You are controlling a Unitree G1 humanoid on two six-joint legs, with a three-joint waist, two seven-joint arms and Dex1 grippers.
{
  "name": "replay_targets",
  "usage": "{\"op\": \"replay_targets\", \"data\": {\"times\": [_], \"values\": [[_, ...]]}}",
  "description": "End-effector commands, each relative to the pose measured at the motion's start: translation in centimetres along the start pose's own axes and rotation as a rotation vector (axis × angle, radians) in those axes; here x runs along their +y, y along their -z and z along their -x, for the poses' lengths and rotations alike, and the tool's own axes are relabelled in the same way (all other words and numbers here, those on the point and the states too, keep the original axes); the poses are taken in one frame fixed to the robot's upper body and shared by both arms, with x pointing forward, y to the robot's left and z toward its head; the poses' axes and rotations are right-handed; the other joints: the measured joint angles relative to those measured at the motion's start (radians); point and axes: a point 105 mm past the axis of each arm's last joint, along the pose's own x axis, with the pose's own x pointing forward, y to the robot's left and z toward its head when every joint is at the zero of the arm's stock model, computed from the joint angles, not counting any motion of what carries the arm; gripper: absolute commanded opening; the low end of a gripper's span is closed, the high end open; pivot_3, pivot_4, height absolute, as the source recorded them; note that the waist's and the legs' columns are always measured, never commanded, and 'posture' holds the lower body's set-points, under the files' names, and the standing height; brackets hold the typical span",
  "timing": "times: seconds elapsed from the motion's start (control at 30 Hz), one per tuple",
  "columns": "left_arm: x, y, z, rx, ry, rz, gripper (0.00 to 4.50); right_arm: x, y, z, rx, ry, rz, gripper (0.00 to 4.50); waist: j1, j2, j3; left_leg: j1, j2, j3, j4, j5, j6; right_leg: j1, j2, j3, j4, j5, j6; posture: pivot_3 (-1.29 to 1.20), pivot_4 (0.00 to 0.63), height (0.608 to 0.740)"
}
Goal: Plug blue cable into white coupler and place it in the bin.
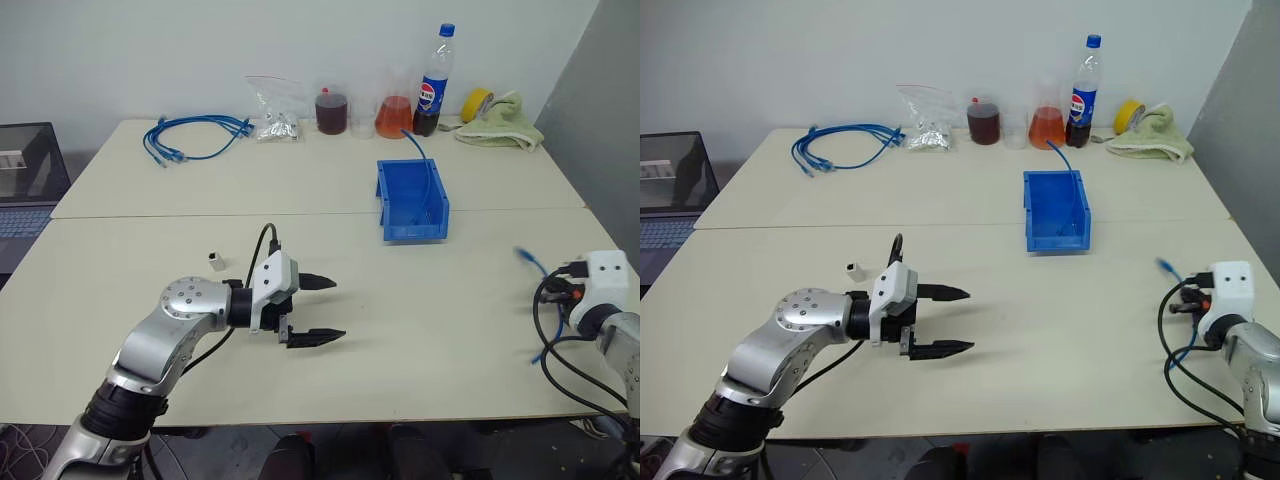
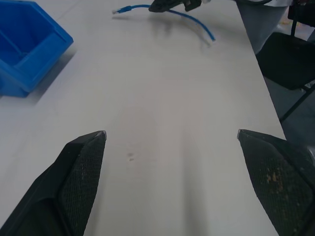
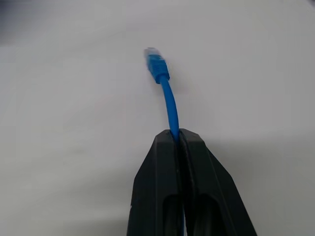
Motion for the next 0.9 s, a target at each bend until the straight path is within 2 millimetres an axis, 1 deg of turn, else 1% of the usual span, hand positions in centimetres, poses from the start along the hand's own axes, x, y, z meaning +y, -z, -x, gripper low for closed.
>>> {"op": "replay_targets", "data": {"times": [0.03,0.1,0.2,0.3,0.4,0.53,0.73,0.83,0.9], "values": [[-0.7,0.3,1.7,0.017,-0.024,0.007,4.50,5.1,-2.8,0.9,-0.094,-0.405,0.379,0.07,-0.003,0.000,0.000,0.000,0.000,0.000,0.000,0.000,0.000,0.000,0.000,0.000,0.000,0.000,0.000,0.00,0.150,0.740],[-1.0,1.2,2.4,0.036,-0.044,0.040,4.50,6.7,-3.0,1.0,-0.116,-0.549,0.514,0.07,-0.007,0.000,0.001,0.001,0.000,0.001,0.000,0.000,0.000,0.000,0.000,0.001,0.000,0.000,0.000,0.00,0.150,0.740],[-1.9,2.7,3.7,0.067,-0.088,0.100,4.50,9.5,-3.6,1.0,-0.175,-0.752,0.653,0.07,-0.010,-0.004,0.004,0.001,0.001,-0.001,0.001,0.000,0.000,0.001,0.000,-0.001,0.000,0.000,0.000,0.00,0.150,0.740],[-3.0,4.1,4.8,0.092,-0.139,0.161,4.50,12.6,-4.7,0.6,-0.237,-0.930,0.709,0.07,-0.011,-0.006,0.008,0.001,0.001,-0.001,0.001,0.000,0.000,0.001,0.000,-0.001,0.000,0.000,0.000,0.00,0.150,0.740],[-3.8,5.0,5.6,0.123,-0.170,0.181,4.50,15.1,-5.2,0.3,-0.272,-1.060,0.743,0.07,-0.007,-0.009,0.010,0.001,0.002,-0.002,0.001,0.000,0.000,0.001,0.000,-0.001,0.000,0.000,0.000,0.00,0.150,0.740],[-3.9,5.6,6.4,0.119,-0.252,0.195,4.50,18.9,-5.5,-0.5,-0.297,-1.224,0.790,0.07,0.007,-0.010,0.012,0.000,0.001,-0.004,0.001,0.000,0.000,0.001,-0.002,-0.003,-0.001,0.000,0.000,0.00,0.150,0.740],[-3.6,5.5,6.7,0.101,-0.305,0.195,4.50,21.5,-4.9,-1.7,-0.301,-1.285,0.840,0.07,0.017,-0.011,0.013,-0.001,0.001,-0.005,0.001,0.000,-0.001,0.001,-0.006,-0.004,-0.001,0.000,0.000,0.00,0.150,0.740],[-3.6,5.5,6.8,0.101,-0.309,0.193,4.50,22.2,-4.3,-2.0,-0.295,-1.290,0.842,0.07,0.013,-0.011,0.013,-0.001,-0.001,-0.005,0.001,0.000,-0.001,0.000,-0.009,-0.003,-0.001,0.000,0.000,0.00,0.150,0.740],[-3.5,5.5,6.8,0.103,-0.307,0.194,4.50,22.4,-4.3,-2.4,-0.309,-1.274,0.827,0.07,0.012,-0.011,0.013,-0.001,-0.001,-0.005,0.001,0.000,-0.001,0.000,-0.009,-0.002,-0.001,0.000,0.000,0.00,0.150,0.740]]}}
